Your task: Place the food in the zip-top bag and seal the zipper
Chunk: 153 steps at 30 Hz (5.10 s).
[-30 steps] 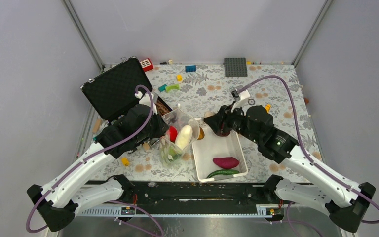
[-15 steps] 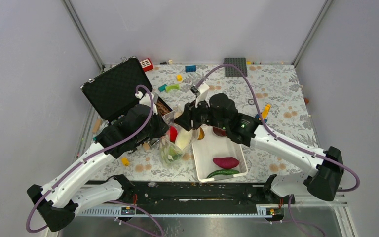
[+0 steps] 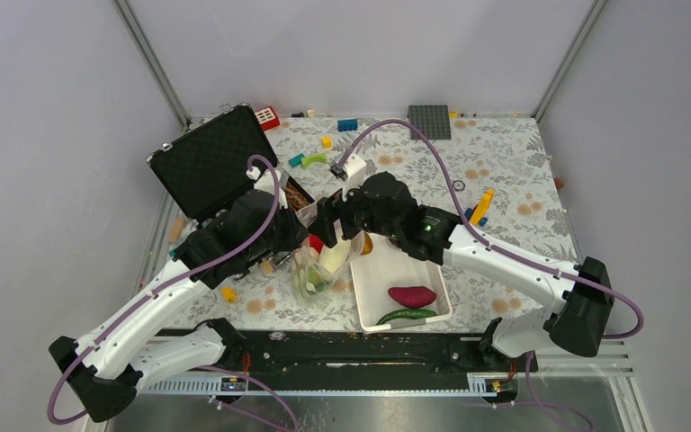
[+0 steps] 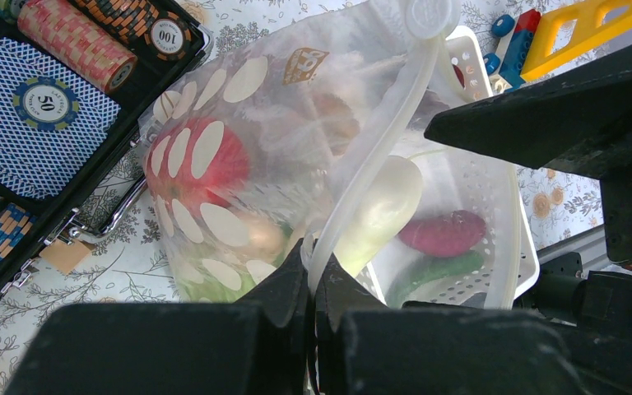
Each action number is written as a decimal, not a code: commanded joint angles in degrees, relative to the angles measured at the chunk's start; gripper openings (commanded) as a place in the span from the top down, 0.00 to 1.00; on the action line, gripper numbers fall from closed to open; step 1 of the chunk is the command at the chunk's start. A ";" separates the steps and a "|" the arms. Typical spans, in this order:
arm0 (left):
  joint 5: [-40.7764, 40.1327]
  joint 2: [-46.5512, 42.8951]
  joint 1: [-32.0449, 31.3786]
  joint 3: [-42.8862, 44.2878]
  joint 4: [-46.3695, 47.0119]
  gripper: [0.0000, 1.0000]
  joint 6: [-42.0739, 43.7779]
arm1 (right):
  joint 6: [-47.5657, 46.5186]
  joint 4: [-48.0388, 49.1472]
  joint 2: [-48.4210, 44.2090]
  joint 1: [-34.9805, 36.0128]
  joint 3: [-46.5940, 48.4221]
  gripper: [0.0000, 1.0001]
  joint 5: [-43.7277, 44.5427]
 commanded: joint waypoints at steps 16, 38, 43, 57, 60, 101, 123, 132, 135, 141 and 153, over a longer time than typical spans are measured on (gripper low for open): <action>0.81 -0.85 0.27 -0.04 2.96 0.99 0.63 | -3.03 6.67 -17.59 -2.14 -12.90 0.00 11.74; 1.03 -0.31 0.27 -0.43 3.01 0.99 0.45 | 22.16 12.18 -12.85 -10.26 -31.85 0.05 15.01; 0.93 -0.62 0.25 -0.60 3.02 0.99 0.53 | 25.72 13.55 -7.24 -10.26 -30.57 0.12 15.19; 0.63 -0.11 0.26 -0.44 2.93 0.99 0.70 | 30.04 18.77 6.39 -10.26 -25.93 0.23 15.73; 0.68 0.10 0.25 -0.35 2.92 0.99 0.70 | 30.38 18.97 7.47 -10.26 -25.79 0.24 16.98; 1.22 0.22 0.26 -0.43 3.31 1.00 0.45 | 29.36 16.57 2.21 -10.24 -28.68 0.77 20.05; 1.82 -1.07 0.26 -0.79 3.77 1.00 0.61 | 15.13 15.89 -25.42 -9.83 -22.94 0.76 6.17; 1.91 -0.69 0.25 -0.61 4.06 1.00 0.80 | 7.30 10.58 -16.87 -2.87 -13.83 0.72 0.61; 1.82 -0.80 0.27 -0.65 4.07 1.00 0.76 | 5.98 9.22 -15.66 -2.04 -12.68 0.72 -0.58; 1.42 -0.66 0.23 -0.44 4.06 1.00 1.04 | 4.04 4.08 -12.24 -1.23 -9.91 0.59 -2.20; 1.36 -0.88 0.20 -0.62 4.06 1.00 0.93 | 0.14 1.48 -10.21 -0.95 -8.70 0.17 -9.00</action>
